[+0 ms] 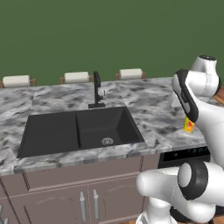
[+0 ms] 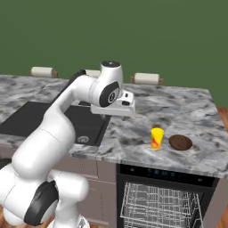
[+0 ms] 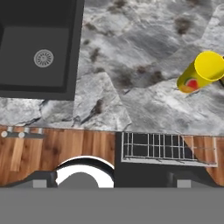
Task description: Pick up the cup and bowl from the counter, place them in the dishwasher, and close the dishwasher door.
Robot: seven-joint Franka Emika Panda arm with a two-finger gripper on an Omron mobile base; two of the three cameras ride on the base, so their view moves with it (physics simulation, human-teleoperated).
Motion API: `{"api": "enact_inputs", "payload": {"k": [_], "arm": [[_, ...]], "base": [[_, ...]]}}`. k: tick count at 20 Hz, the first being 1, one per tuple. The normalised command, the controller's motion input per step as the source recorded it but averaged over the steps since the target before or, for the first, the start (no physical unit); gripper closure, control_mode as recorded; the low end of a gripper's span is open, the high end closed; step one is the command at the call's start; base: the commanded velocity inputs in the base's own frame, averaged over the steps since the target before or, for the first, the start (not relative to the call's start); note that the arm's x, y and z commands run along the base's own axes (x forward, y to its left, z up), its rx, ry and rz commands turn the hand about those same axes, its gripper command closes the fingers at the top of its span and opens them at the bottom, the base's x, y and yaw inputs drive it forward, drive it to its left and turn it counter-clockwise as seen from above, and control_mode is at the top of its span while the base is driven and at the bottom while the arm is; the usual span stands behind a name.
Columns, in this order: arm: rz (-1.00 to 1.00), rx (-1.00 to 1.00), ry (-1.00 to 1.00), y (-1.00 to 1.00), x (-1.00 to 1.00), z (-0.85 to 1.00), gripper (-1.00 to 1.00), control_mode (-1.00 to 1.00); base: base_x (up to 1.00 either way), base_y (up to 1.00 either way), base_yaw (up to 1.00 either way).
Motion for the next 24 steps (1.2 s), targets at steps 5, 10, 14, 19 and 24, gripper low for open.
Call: {"api": "enact_inputs", "payload": {"k": [5,10,14,19,24], "arm": [[0.0,0.0,0.0,-0.36,0.1,-0.19,-1.0,-1.0],[0.0,0.0,0.0,-0.26,0.19,-0.2,-1.0,-1.0],[0.0,0.0,0.0,-0.19,0.24,-0.2,-1.0,-1.0],[0.0,0.0,0.0,-0.18,0.22,-0.24,-1.0,-1.0],[0.0,0.0,0.0,-0.19,0.2,-0.26,-1.0,-1.0]], "base": [[0.0,0.0,0.0],[0.0,0.0,0.0],[0.0,0.0,0.0],[0.0,0.0,0.0],[0.0,0.0,0.0]]}}
